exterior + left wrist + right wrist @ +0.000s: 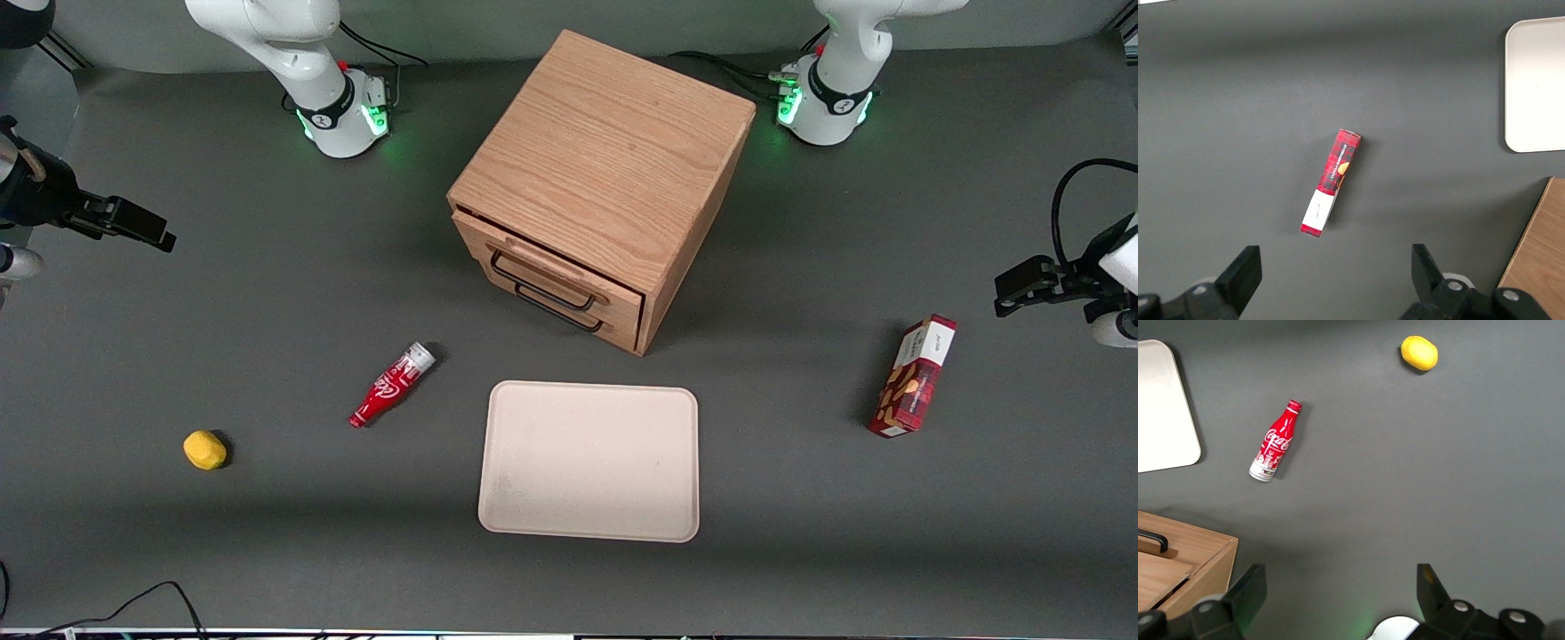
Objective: Open upper drawer
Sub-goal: 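Move the right gripper to the upper drawer's black handle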
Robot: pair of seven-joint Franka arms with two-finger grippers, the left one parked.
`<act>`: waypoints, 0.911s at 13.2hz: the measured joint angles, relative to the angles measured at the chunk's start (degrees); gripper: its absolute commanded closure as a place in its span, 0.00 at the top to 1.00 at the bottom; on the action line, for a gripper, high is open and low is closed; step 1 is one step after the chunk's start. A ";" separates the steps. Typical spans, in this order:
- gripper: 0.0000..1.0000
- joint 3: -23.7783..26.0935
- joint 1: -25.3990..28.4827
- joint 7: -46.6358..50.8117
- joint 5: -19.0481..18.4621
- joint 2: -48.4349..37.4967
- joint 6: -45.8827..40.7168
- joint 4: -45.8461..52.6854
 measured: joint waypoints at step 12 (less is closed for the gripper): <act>1.00 10.18 3.17 -13.08 1.16 7.43 11.44 -0.34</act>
